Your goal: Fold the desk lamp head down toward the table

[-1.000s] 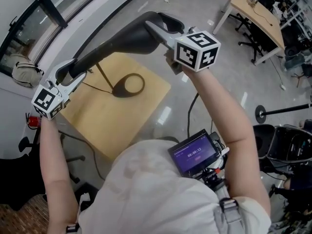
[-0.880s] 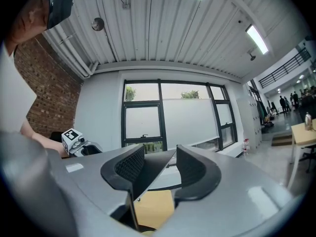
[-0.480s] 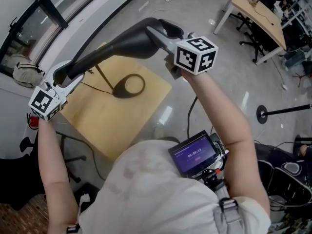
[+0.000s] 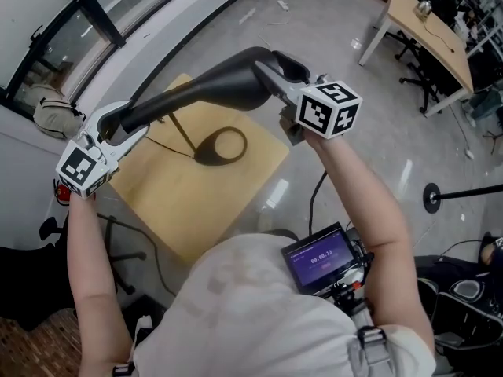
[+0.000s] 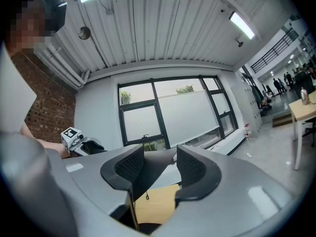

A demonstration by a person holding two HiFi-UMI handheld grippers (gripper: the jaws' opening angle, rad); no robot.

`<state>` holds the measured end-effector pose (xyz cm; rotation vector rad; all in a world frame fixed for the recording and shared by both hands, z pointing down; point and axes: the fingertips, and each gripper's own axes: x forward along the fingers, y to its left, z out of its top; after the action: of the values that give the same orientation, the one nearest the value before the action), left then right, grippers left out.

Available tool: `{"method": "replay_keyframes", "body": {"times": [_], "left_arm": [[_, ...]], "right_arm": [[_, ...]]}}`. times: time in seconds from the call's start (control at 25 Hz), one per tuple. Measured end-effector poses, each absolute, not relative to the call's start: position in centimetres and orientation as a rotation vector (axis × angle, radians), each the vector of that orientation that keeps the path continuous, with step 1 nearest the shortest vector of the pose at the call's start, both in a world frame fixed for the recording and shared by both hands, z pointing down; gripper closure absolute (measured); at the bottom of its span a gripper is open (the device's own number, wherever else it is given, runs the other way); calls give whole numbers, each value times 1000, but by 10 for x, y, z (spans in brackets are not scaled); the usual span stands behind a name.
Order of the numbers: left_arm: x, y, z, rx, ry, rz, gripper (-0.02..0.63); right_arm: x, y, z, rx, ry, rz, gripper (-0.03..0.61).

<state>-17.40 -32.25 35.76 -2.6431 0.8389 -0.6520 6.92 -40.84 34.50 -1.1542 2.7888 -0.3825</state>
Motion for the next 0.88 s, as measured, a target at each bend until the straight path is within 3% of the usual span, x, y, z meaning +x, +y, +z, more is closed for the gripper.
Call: {"method": "replay_keyframes", "body": {"times": [0.88], "left_arm": [[-166, -324, 338, -2602, 805, -757, 385]], "right_arm": [[71, -415, 382, -1088, 2732, -572, 367]]}}
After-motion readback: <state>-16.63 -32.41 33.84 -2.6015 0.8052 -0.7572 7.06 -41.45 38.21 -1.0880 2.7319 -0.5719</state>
